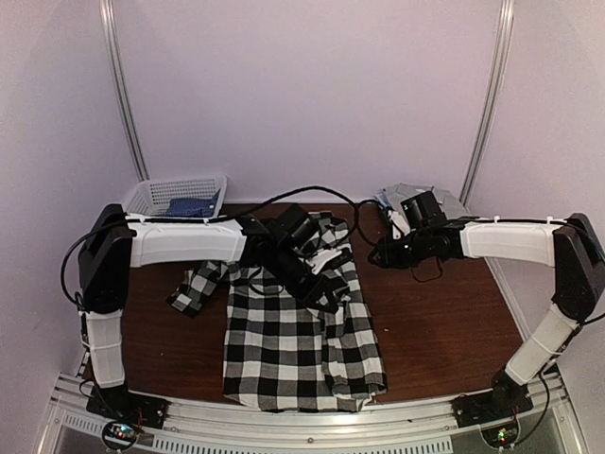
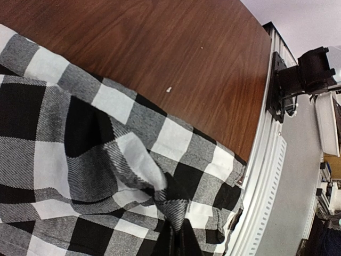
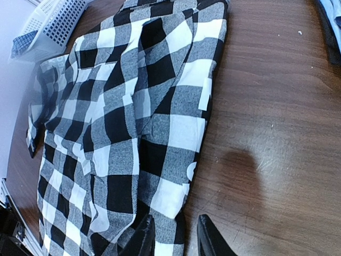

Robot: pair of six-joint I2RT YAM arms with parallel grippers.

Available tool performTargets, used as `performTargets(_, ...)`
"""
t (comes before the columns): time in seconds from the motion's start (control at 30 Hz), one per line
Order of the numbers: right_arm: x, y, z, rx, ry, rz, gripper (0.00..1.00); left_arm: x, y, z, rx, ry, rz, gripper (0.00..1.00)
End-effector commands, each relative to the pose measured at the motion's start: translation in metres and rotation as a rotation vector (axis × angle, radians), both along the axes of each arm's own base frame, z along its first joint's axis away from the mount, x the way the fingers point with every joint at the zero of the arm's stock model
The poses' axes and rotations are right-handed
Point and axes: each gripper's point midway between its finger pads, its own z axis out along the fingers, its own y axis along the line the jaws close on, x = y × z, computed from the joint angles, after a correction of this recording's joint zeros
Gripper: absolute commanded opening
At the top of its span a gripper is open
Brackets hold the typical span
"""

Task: Fold and stack the long sleeve shirts
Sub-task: Fold the sleeve of the 1/3-folded shirt.

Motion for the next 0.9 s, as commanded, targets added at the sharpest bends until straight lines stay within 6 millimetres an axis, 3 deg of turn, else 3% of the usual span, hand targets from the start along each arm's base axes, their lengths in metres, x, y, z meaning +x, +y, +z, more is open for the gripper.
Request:
performTargets(0.0, -0.011, -0.003, 0.010, -0.005, -0.026, -0.016, 0.30, -0.028, 0.000, -0.001, -0.004, 0.050, -0.110, 0.00)
performTargets(0.17, -0.024, 0.000, 0.008, -0.015, -0.016, -0.005, 0.30, -0.046, 0.005, -0.011, 0.012, 0.108, -0.159, 0.00)
performTargets(0.53, -0.048, -0.003, -0.005, -0.032, 0.013, -0.014, 0.29, -0.061, -0.014, -0.021, -0.005, 0.149, -0.189, 0.02)
performTargets(0.63, -0.052, -0.008, -0.007, -0.043, 0.019, -0.023, 0.29, -0.063, -0.018, -0.022, -0.010, 0.149, -0.202, 0.19)
performTargets(0.73, -0.057, -0.013, -0.007, -0.047, 0.020, -0.030, 0.30, -0.064, -0.019, -0.018, -0.017, 0.138, -0.203, 0.42)
performTargets(0.87, -0.064, -0.020, -0.006, -0.067, 0.016, -0.031, 0.31, -0.061, -0.026, 0.009, -0.100, 0.115, -0.187, 0.61)
